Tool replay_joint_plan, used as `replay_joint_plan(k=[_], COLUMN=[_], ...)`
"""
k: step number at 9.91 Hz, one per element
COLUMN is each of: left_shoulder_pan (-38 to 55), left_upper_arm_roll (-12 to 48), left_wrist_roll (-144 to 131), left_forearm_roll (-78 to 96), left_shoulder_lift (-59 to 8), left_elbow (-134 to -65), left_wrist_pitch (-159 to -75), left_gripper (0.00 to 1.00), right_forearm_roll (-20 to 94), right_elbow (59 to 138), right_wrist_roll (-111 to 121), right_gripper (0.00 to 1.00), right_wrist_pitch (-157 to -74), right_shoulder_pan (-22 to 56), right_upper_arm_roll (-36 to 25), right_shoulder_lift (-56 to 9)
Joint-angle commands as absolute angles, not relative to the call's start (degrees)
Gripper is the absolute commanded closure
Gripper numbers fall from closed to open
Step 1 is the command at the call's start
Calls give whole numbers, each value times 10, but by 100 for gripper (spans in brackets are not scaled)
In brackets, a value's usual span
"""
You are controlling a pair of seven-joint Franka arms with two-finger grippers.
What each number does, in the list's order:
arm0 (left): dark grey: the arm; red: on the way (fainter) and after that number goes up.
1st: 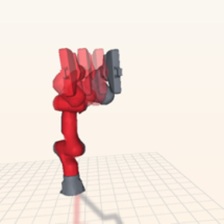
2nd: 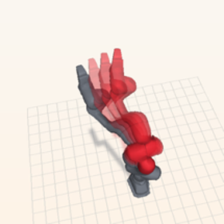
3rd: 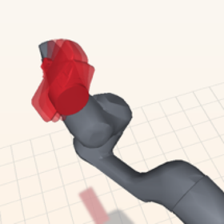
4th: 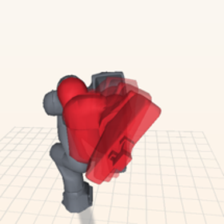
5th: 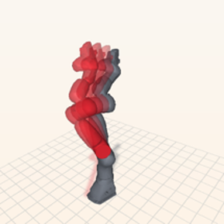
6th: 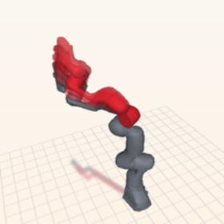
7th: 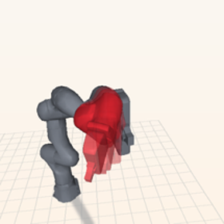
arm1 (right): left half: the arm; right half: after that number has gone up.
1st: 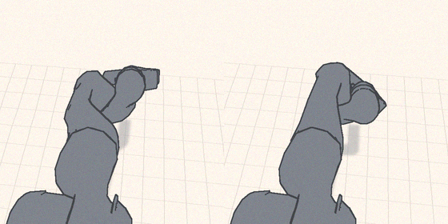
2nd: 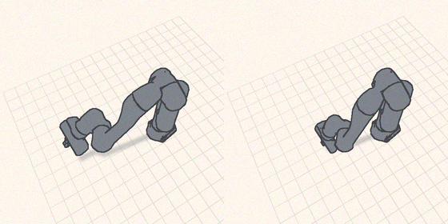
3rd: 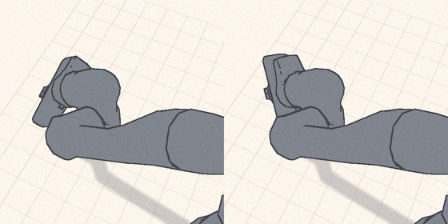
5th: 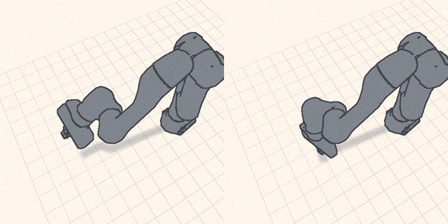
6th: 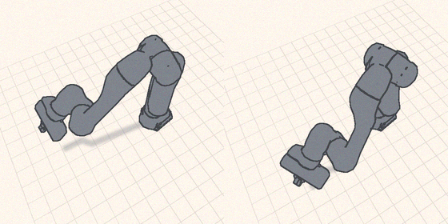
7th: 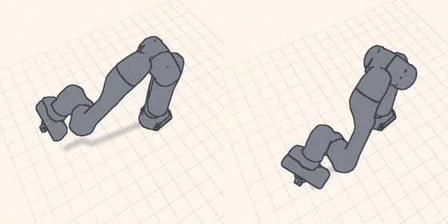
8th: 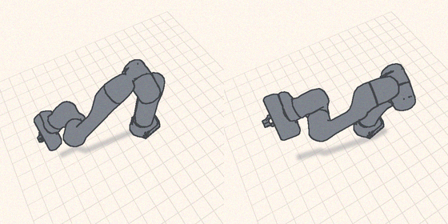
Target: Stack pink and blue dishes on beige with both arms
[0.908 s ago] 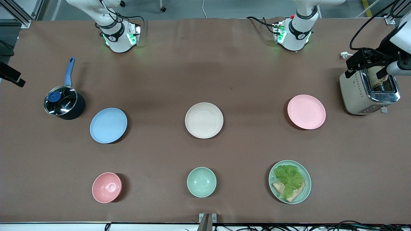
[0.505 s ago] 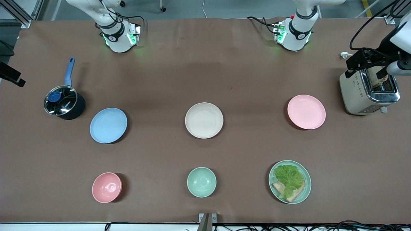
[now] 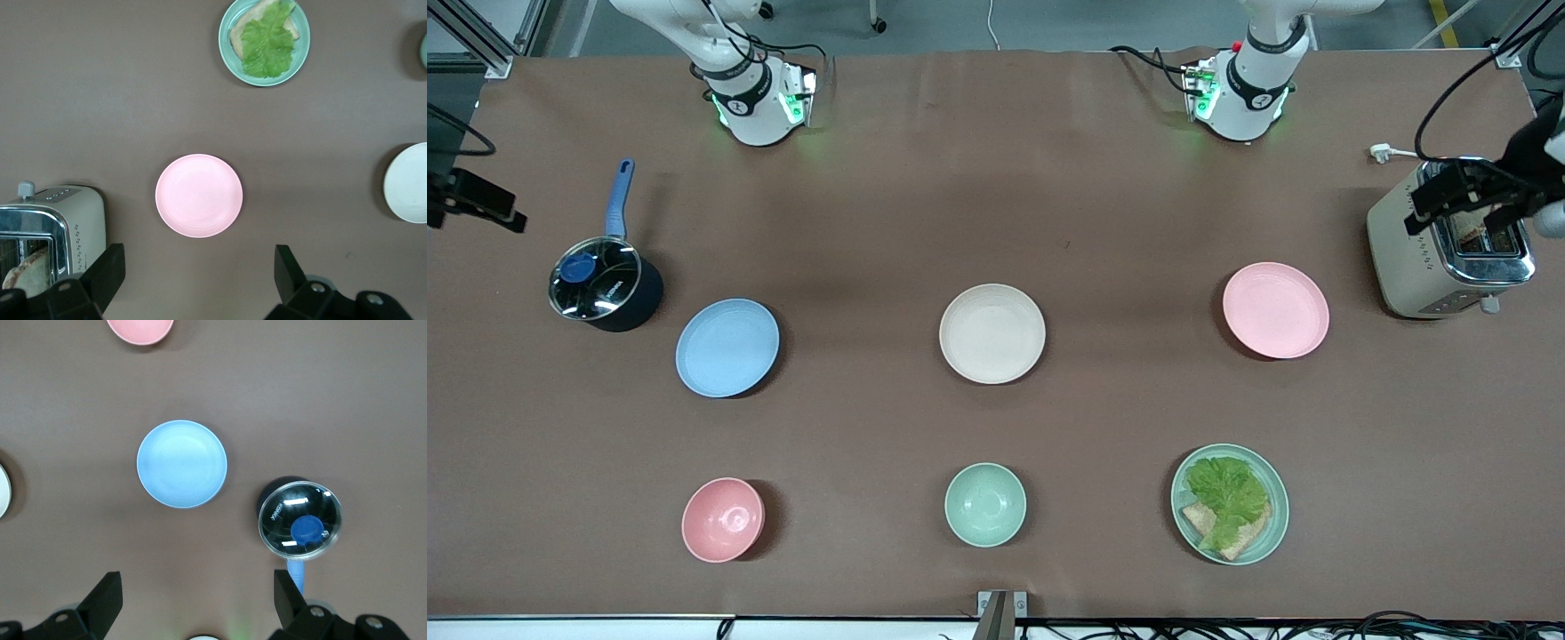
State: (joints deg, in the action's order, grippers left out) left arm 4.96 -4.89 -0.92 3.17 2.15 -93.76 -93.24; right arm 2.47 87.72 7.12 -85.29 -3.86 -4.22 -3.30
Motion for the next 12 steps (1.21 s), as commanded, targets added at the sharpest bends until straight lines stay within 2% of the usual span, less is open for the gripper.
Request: replay_joint_plan(k=[1, 2, 4, 6, 8, 9, 10, 12], left_shoulder_pan=[50, 51, 50, 52, 50, 49, 43, 8], left_upper_arm_roll=[-75, -77, -78, -78, -78, -79, -79, -83], left_wrist_roll=[18, 20, 24, 31, 58, 62, 79, 154], left_forearm_roll=[49, 54, 53, 47, 47, 47, 47, 47], left_shoulder_lift=[32, 25, 12, -2, -50, -82, -110, -131], left_elbow=[-1048, -1094, -1191, -1304, -1366, -1387, -1403, -1414], left_wrist_pitch=[-1008, -1061, -1159, -1303, -1429, -1487, -1535, -1556], left_gripper=[3, 3, 4, 6, 8, 9, 9, 13], right_forearm_roll=[72, 110, 170, 270, 336, 371, 391, 395], right_elbow=[1001, 1030, 1039, 1073, 1099, 1100, 1104, 1128], right_wrist_roll=[177, 222, 313, 410, 477, 524, 535, 536], right_gripper=[0, 0, 0, 0, 0, 3, 12, 30], right_wrist_pitch=[-977, -1019, -1091, -1170, -1234, -1248, -1249, -1265], right_shoulder_pan=[-52, -53, -58, -62, -63, -65, -66, -66], right_upper_arm_roll=[-75, -95, -111, -115, -116, -116, -118, -117], right_shoulder_lift=[-49, -74, -163, -223, -271, -295, -303, -305])
